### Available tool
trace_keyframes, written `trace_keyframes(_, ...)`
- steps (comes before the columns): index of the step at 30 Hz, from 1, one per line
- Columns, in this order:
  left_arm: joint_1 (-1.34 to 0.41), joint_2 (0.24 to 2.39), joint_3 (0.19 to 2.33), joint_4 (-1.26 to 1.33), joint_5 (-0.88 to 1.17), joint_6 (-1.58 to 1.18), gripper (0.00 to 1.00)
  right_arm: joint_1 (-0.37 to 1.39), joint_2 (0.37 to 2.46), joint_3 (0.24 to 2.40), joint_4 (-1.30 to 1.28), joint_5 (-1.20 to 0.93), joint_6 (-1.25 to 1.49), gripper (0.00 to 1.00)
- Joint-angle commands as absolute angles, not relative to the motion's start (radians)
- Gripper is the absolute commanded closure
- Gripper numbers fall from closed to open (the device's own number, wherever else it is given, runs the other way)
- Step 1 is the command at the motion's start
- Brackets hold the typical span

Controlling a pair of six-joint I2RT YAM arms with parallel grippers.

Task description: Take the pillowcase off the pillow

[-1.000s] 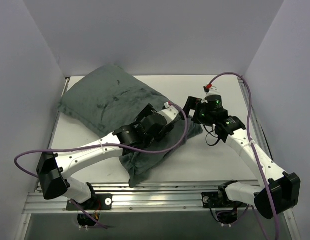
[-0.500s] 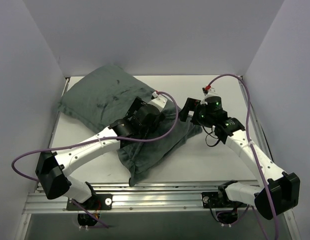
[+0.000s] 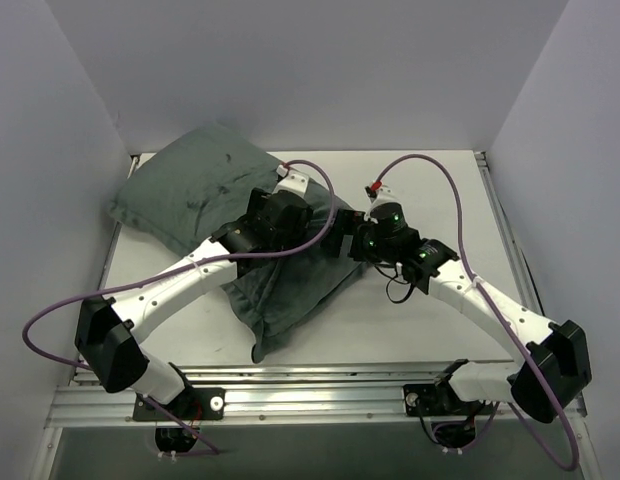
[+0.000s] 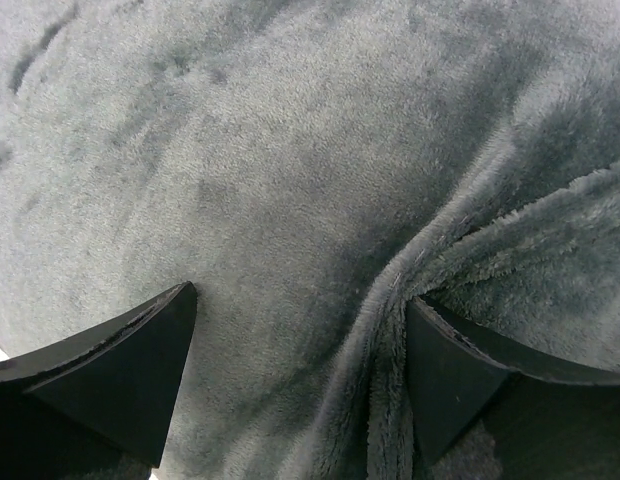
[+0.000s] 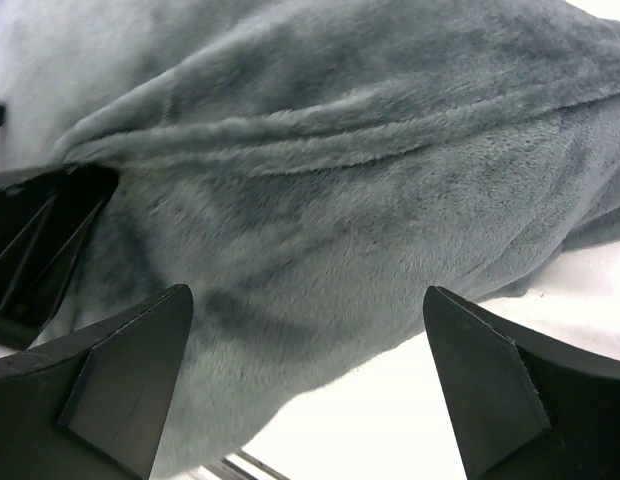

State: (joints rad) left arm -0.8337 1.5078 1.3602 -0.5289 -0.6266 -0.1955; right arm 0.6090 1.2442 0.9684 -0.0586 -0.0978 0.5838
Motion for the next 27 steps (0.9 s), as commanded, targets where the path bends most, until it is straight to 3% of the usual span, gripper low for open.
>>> trace_keyframes(1, -0.808, 1.471, 1.396, -0.54, -0.649, -0.232, 0.13, 0.63, 1.275, 0.979, -0.011, -0.003, 0.646, 0.06)
trace_keyframes(13, -0.807, 1.482, 1.39, -0.548, -0.623, -0.261, 0.13, 0.698, 1.327, 1.031, 0.04, 0.055, 0.719, 0.12)
trace_keyframes(18, -0.805, 1.482, 1.396, -0.551, -0.623, -0.261, 0.13, 0.71, 1.394, 1.032, 0.012, 0.115, 0.75, 0.2)
trace_keyframes(19, -0.805, 1.48, 1.396, -0.551, -0.624, -0.256, 0.13, 0.71, 1.414, 1.023, 0.011, 0.126, 0.752, 0.32)
trace_keyframes(22, -0.802, 1.476, 1.394, -0.551, -0.621, -0.249, 0.13, 0.71, 1.44, 0.996, 0.005, 0.162, 0.75, 0.55)
trace_keyframes(23, -0.799, 1.474, 1.393, -0.551, -0.623, -0.247, 0.13, 0.707, 1.443, 0.986, 0.005, 0.169, 0.75, 0.7)
trace_keyframes(25, -0.79, 1.474, 1.39, -0.551, -0.623, -0.245, 0.13, 0.704, 1.437, 0.963, -0.032, 0.179, 0.747, 0.9)
trace_keyframes(27, -0.785, 1.476, 1.387, -0.552, -0.623, -0.245, 0.13, 0.697, 1.413, 0.947, -0.051, 0.189, 0.747, 0.99)
